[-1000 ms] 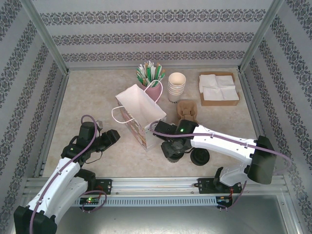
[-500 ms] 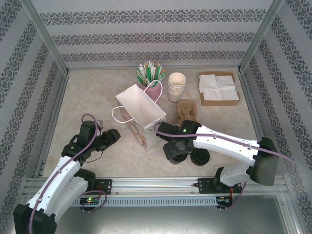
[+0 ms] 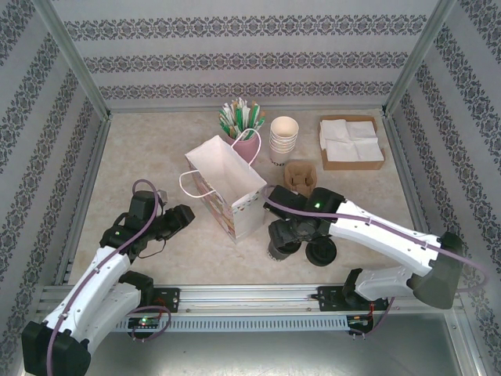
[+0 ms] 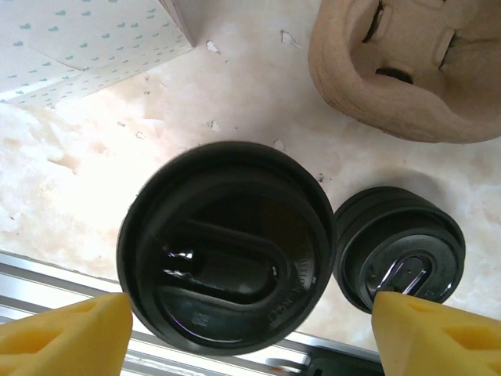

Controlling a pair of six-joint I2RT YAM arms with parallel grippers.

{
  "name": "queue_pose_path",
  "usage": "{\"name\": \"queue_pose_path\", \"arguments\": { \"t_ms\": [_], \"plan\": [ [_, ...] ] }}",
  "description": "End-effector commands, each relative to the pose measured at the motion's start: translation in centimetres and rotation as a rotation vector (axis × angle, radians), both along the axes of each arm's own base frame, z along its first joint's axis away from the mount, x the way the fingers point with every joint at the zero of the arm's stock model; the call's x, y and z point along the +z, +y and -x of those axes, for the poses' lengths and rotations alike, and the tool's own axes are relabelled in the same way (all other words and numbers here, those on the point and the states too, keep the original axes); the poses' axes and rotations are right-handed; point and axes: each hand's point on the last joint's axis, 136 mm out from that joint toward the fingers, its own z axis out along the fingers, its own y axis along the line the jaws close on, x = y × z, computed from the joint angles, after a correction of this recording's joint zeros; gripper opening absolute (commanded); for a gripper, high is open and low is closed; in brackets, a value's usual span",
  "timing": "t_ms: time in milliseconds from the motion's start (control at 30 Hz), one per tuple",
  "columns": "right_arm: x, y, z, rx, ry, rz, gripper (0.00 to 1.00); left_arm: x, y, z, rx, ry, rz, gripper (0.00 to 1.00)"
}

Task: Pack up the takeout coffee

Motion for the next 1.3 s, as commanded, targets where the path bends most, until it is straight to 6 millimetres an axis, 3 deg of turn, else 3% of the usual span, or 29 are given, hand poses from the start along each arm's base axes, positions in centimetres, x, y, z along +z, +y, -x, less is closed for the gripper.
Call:
{"name": "queue_pose_path", "arguments": {
  "t_ms": [0, 333, 500, 700, 833, 967, 1067, 1267],
  "plan": [
    [-1.6, 0.0, 0.3, 0.001, 0.045, 0.038, 0.77, 1.2, -0.3, -0.4, -0.017, -0.047, -0.003, 0.59],
    [-1.8, 0.7, 0.1, 0.008, 0.048, 0.019, 0.70, 1.3, -0.2, -0.2, -0.016, -0.054, -0.009, 0.59],
    [0.2, -0.1, -0.9, -0.013, -0.040, 0.015, 0.66, 1.5, -0.1, -0.3, -0.017, -0.060, -0.016, 0.59],
    [4.2, -1.9, -4.4, -0.091, -0.224, -0.085, 0.56, 2.3, 0.1, -0.5, -0.021, -0.080, -0.033, 0.59],
    [5.3, -3.5, -8.1, -0.148, -0.304, -0.146, 0.51, 2.7, 0.0, -0.7, -0.020, -0.087, -0.030, 0.59],
    [4.1, -4.5, -12.1, -0.195, -0.285, -0.214, 0.49, 3.1, -0.1, -0.6, -0.023, -0.091, -0.024, 0.59],
    [2.4, -5.3, -14.4, -0.200, -0.258, -0.172, 0.48, 3.2, 0.0, -0.3, -0.020, -0.090, -0.022, 0.59],
    [-1.6, -5.7, -16.4, -0.183, -0.149, -0.107, 0.46, 3.3, 0.4, 0.2, -0.005, -0.104, -0.028, 0.59]
  ]
}}
